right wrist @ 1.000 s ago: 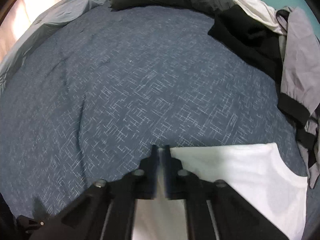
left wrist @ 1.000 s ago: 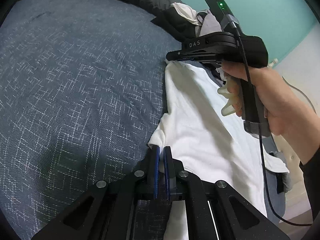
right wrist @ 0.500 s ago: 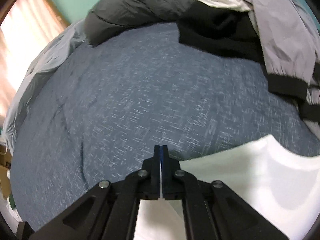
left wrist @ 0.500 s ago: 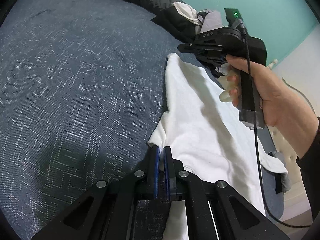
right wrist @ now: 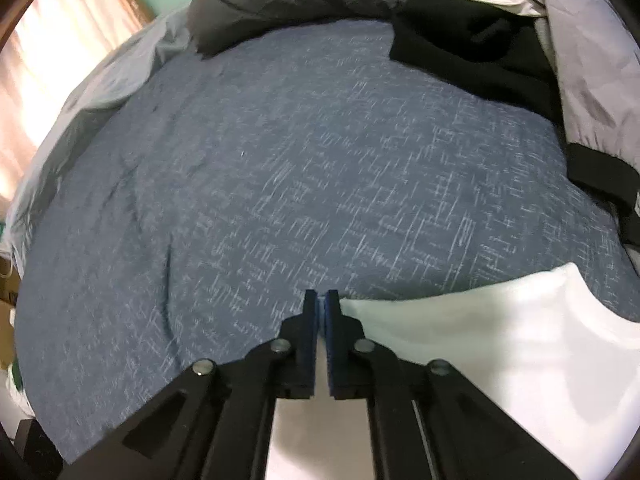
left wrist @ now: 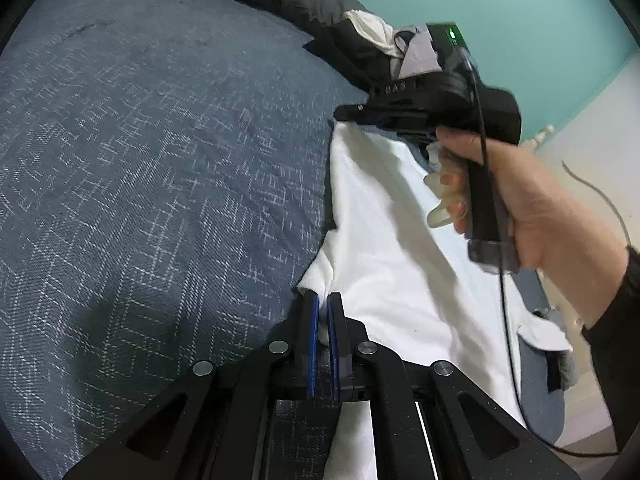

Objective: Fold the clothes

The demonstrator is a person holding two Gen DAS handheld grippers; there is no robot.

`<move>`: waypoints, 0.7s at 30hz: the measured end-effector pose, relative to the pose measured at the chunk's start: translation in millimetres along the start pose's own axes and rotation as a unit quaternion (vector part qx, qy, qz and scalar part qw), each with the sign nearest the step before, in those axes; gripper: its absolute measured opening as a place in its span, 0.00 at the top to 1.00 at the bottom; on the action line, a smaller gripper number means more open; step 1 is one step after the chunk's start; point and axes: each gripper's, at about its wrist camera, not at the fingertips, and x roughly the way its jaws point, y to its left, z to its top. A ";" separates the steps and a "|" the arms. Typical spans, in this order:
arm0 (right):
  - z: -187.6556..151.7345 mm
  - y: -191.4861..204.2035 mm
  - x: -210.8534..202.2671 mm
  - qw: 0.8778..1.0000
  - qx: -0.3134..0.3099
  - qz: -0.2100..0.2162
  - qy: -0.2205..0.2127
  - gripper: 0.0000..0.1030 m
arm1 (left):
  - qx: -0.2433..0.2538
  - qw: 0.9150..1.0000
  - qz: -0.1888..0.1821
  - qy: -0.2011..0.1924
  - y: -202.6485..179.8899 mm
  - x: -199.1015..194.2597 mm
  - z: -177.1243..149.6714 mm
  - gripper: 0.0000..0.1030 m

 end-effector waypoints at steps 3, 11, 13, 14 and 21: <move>3.2 -4.5 -7.9 1.000 0.006 -0.008 -0.026 0.98 | -0.026 0.999 -0.017 -0.012 17.3 -5.6 3.7 0.95; 0.8 -9.8 -9.8 0.999 0.018 -0.007 -0.042 0.98 | -0.055 0.998 -0.015 -0.026 34.8 -4.3 11.0 0.97; 2.3 -7.5 -4.2 0.999 0.013 0.000 -0.041 0.98 | -0.064 0.997 -0.031 -0.019 37.4 -6.2 10.3 0.98; 2.2 -6.4 -2.7 0.999 0.011 0.001 -0.039 0.98 | -0.063 0.997 -0.039 -0.011 39.2 -9.2 9.1 0.98; 4.4 1.2 -14.5 0.999 -0.010 -0.003 -0.053 0.67 | -0.029 0.999 -0.038 0.025 25.8 -16.1 -3.0 0.96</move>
